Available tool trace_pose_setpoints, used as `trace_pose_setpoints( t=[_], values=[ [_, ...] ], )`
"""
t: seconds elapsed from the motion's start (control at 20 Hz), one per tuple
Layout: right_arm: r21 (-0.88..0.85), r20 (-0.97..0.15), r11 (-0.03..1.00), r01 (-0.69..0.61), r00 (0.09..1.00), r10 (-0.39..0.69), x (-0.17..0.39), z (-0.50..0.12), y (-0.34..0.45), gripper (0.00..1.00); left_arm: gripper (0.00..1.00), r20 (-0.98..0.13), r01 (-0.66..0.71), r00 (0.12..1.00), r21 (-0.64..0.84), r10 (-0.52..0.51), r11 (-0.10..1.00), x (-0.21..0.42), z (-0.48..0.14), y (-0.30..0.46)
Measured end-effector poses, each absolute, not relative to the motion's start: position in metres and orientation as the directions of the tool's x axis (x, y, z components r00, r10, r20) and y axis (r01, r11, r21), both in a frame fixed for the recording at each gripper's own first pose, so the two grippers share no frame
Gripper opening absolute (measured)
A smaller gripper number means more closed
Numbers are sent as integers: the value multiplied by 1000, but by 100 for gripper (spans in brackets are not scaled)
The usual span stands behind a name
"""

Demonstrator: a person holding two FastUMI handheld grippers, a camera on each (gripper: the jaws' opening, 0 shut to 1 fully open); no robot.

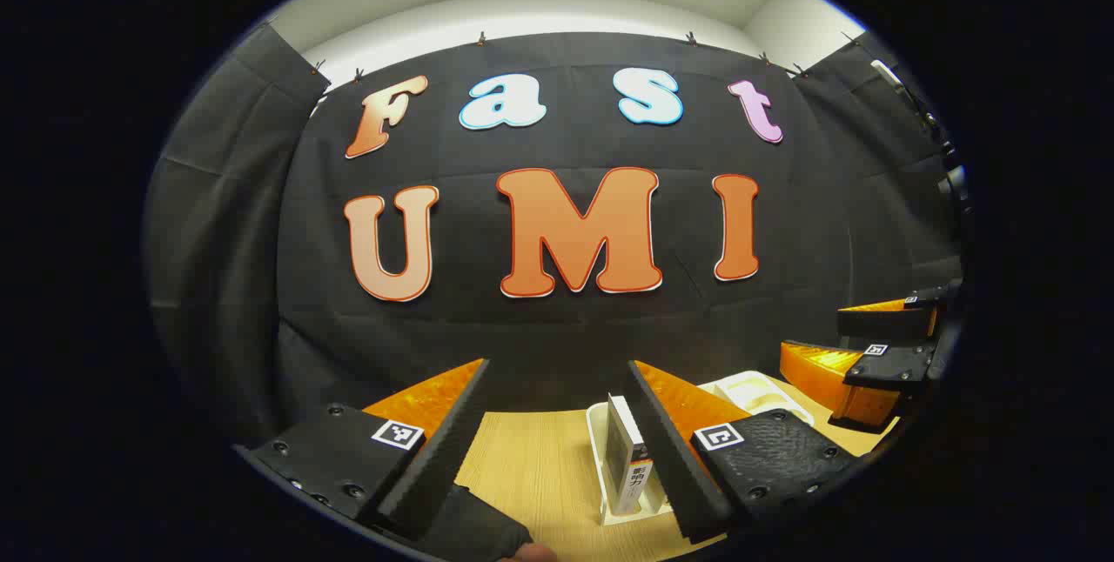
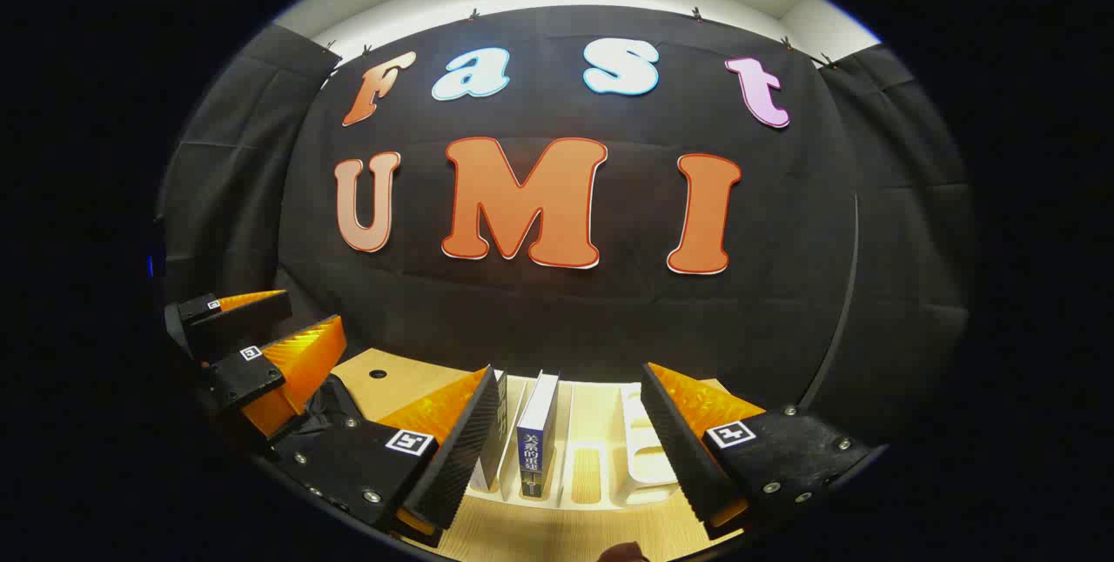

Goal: Open the schoolbag, grab two books from the bookshelf and put them into the schoolbag.

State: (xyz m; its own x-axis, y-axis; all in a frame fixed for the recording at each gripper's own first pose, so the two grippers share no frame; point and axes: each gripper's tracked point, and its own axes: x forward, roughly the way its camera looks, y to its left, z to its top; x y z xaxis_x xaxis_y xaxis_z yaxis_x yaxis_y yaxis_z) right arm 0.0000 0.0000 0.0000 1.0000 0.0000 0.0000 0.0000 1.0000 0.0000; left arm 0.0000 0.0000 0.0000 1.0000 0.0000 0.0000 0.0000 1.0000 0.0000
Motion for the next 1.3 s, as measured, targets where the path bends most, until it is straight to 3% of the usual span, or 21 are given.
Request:
trace_pose_setpoints(
  t=[0.75, 1.3],
  values=[
    [1, 0, 1000, 8, 1000, -8, -21, -6, -9, 98, 97, 1, -1, 1000, -6, 1, 1000, -19, -2, -8],
    [-30, -21, 1000, 10, 1000, -11, -17, -16, -9, 98, 98, -140, -16, 989, 201, 44, 979, -28, -76, 20]
  ],
)
